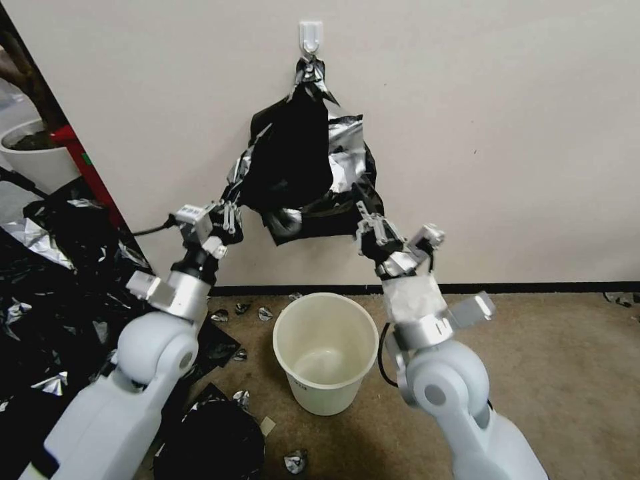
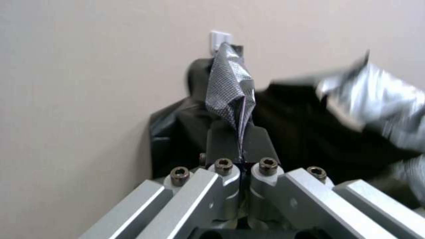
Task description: Place a trash bag onto the trash bin.
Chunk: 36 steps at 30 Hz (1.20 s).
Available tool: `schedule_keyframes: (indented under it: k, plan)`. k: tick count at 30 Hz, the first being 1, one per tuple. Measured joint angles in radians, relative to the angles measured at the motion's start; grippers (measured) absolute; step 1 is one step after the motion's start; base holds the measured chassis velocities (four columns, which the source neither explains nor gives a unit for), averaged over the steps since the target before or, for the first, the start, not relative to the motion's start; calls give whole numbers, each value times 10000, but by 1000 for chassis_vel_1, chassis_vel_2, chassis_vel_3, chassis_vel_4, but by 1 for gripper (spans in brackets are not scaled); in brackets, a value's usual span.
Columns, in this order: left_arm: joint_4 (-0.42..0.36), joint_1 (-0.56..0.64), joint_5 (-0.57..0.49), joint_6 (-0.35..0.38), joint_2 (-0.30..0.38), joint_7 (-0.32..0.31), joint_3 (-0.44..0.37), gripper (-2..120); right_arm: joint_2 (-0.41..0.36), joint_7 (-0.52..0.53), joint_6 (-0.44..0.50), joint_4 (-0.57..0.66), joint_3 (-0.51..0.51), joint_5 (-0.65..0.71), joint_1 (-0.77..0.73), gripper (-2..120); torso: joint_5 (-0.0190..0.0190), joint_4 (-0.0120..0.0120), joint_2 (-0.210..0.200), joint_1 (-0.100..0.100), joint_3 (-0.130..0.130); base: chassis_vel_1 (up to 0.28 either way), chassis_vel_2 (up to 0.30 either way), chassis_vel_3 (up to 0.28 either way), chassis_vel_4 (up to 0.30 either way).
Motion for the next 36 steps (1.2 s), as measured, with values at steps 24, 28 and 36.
schedule_keyframes:
  k: [24,28,36]
  plan:
    - [686,-217,-100,-269,-807,176,1006,0,-125,4049,-3637,400,-539,-1986,-2217,42,1,-2,0,0,2,0,0,0,0]
    - [1439,-845,65,-269,-1292,122,1156,0,-39,4244,-3467,851,-609,-312,-2246,61,0,-2,0,0,2,0,0,0,0]
    - [1889,-1516,-25,-183,-1945,161,1150,0,150,4529,-3179,659,-1199,1455,-2362,89,0,-2,0,1,2,0,0,0,0]
